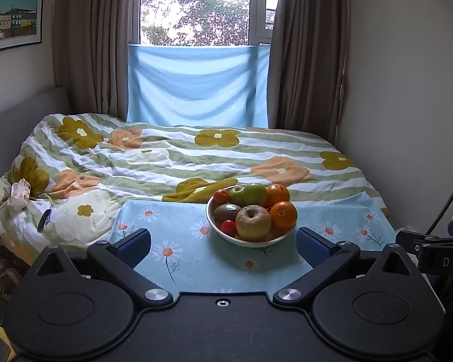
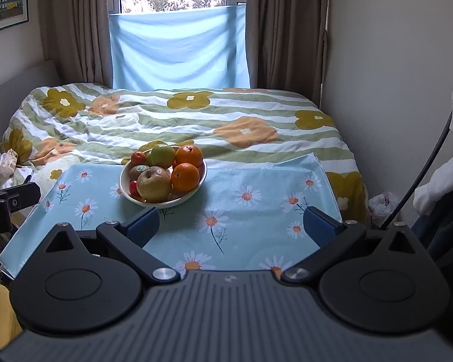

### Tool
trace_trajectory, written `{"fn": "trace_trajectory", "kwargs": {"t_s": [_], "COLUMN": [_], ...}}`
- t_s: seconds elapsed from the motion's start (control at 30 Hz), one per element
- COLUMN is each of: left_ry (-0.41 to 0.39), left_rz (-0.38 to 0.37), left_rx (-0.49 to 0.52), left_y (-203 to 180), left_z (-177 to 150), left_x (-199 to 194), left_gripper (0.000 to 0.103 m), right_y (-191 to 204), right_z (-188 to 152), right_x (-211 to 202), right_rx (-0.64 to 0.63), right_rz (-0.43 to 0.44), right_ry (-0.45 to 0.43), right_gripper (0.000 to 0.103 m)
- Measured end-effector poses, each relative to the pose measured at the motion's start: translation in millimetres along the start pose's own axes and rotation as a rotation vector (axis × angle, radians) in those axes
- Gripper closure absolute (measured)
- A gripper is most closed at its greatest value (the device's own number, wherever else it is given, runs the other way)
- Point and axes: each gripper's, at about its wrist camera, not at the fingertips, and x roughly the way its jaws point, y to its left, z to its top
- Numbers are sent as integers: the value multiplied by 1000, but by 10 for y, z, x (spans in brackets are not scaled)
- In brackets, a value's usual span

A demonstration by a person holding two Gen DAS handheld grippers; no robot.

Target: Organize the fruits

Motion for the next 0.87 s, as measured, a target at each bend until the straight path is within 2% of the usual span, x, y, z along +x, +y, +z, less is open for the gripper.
{"fn": "trace_trajectory", "kwargs": {"t_s": [0.87], "left_ry": [-5], "left_rz": [-1], "left_rx": [1], "left_y": [44], "left_z": [-1], "left_x": [26], "left_gripper": [0], "right_y": [83], "right_z": [-36], "right_x": [43], "right_rx": [-2], "right_rz": [7], "right_ry": [4], "right_gripper": [0]}}
